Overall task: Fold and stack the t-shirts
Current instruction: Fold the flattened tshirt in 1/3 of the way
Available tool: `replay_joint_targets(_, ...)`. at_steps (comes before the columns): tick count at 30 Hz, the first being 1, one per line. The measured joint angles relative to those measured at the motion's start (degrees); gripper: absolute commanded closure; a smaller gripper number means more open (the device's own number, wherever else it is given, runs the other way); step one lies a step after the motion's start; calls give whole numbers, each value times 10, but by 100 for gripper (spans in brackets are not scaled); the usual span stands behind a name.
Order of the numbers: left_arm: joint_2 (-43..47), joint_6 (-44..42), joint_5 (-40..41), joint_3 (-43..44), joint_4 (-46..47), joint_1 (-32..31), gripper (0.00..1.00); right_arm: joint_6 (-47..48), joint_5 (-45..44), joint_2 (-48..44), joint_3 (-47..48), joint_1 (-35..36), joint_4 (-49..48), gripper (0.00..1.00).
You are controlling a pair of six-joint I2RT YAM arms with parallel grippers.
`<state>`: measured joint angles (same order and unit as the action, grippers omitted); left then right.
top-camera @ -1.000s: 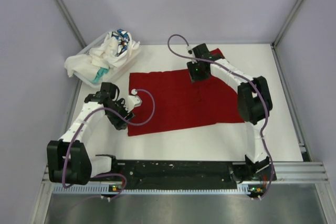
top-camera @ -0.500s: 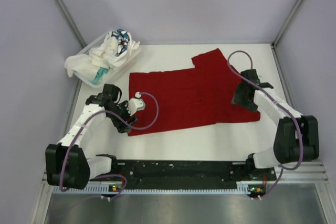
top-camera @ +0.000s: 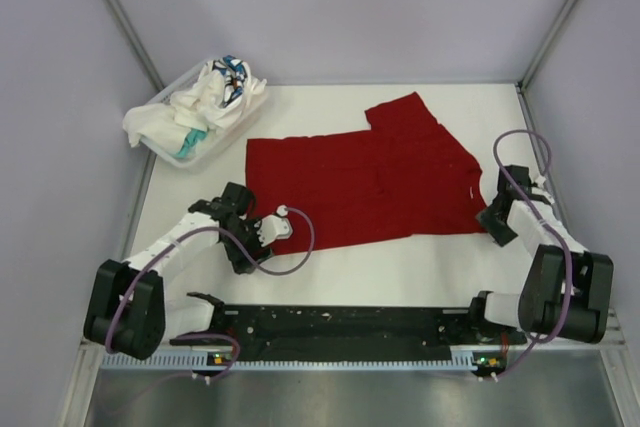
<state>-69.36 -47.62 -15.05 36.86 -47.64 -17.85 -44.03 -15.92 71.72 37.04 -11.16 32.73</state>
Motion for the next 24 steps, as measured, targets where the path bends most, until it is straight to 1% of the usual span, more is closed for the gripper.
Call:
replay_joint_targets(4,-24,14,21,-11,43,0,41,-10,2,49,7,0,-18,67)
replay_joint_targets(5,-30,16,25,-12,51,0,44,-12,2,53,10,0,-19,71)
replay_joint_targets(6,-32,19,29,-11,59,0,50,-16,2,56,13,0,-23,75)
replay_joint_targets(7,-34,21,33,-11,66,0,59,-19,1,59,13,-1,-29,77)
replay_joint_targets(8,-37,24,37,-11,71,0,71,-22,2,59,14,-2,-31,81)
replay_joint_targets(9,-41,27,38,-9,75,0,77,-29,2,59,13,-5,-34,82)
replay_joint_targets(10,-43,31,39,-8,76,0,87,-31,3,59,13,-7,-35,82)
replay_joint_targets(11,-44,32,38,-7,76,0,100,-36,6,59,12,-11,-38,82)
replay_joint_targets(12,-44,35,38,-7,77,-1,100,-37,7,59,12,-13,-40,82)
replay_joint_targets(13,-44,36,38,-7,77,-2,100,-37,9,59,12,-15,-42,80)
replay_joint_targets(16,-37,36,39,-10,80,-3,100,-37,16,43,12,-18,-41,60)
replay_joint_targets(17,-33,36,40,-12,82,-3,100,-35,17,30,12,-18,-39,53)
replay_joint_targets(20,-20,36,40,-19,87,-3,100,-31,21,-31,5,-18,-36,40)
replay_joint_targets(22,-15,36,40,-22,88,-3,100,-32,23,-70,1,-18,-37,35)
replay_joint_targets(24,-12,36,40,-22,88,-3,100,-31,30,-98,-6,-18,-47,34)
